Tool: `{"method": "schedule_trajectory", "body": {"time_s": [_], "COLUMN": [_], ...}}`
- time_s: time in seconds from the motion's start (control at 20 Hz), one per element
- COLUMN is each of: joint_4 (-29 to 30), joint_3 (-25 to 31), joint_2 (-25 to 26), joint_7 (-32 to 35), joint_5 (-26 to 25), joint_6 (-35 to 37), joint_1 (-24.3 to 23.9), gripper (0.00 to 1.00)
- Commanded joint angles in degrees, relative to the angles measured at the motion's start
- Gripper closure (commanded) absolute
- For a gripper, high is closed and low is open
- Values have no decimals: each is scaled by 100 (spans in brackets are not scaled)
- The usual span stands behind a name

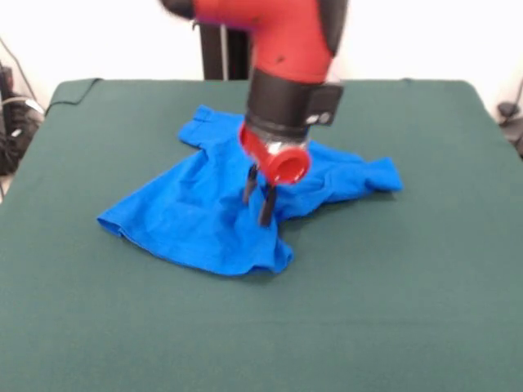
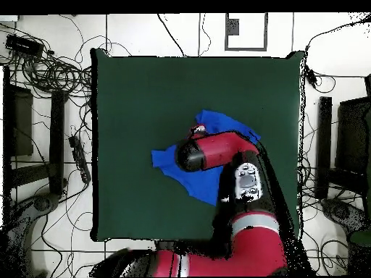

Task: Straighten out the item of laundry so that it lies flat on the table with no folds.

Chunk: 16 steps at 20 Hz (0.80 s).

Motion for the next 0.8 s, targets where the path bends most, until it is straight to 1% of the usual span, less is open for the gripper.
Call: {"method": "schedule_trajectory", "body": {"time_s": [0.05,0.1,0.25,0.4,0.5,0.75,0.8], "joint_4": [210,289,332,273,286,401,493], "joint_3": [-980,-922,-873,-891,-853,-644,-506], "joint_2": [-612,-748,-860,-799,-871,-857,-855], "joint_7": [-405,-522,-572,-462,-518,-576,-646], "joint_5": [-212,-160,-129,-202,-215,-64,35], "joint_6": [1956,2024,2036,1929,1922,1771,1751], "joint_1": [945,916,872,844,784,590,498], "gripper": [0,0,0,0,0,0,0]}}
